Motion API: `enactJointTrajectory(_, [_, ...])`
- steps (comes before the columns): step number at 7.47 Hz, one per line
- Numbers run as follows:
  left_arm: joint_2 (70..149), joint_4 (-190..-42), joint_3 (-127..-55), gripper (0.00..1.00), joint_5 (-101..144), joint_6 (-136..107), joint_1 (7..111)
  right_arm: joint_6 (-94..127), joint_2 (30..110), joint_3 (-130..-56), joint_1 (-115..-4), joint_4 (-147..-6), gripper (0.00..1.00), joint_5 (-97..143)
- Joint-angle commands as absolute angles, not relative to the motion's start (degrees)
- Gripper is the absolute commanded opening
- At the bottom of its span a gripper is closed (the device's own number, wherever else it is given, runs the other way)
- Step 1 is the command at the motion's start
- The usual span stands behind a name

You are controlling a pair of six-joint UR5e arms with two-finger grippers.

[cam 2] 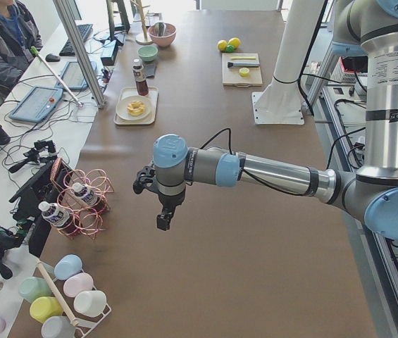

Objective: Place donut on tray

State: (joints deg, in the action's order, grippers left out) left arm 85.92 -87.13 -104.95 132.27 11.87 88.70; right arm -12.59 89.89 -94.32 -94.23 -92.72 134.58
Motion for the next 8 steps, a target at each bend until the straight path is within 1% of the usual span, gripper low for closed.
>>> enactJointTrajectory(1, [85.7,-86.9,-105.2,0.97,132.4,11.5,88.7,-13.2,89.7,-94.7,-94.7,-92.9,1.00,133.1])
enactJointTrajectory(4, [85.6,-86.9,-105.4,0.98,132.5,11.6,88.8,-13.2,90.1,-94.9,-94.8,-92.9,1.00,133.2])
enactJointTrajectory(5, [85.7,-87.2,-105.5,0.98,132.4,11.6,88.9,-13.2,90.8,-96.5,-95.2,-92.9,1.00,133.1])
enactJointTrajectory(6, [85.5,-87.2,-107.3,0.98,132.1,11.5,89.6,-13.3,91.0,-96.7,-95.2,-92.9,1.00,132.8])
enactJointTrajectory(8, [85.4,-87.2,-107.6,0.98,132.5,11.5,89.6,-13.2,91.1,-97.3,-95.3,-92.9,1.00,132.8])
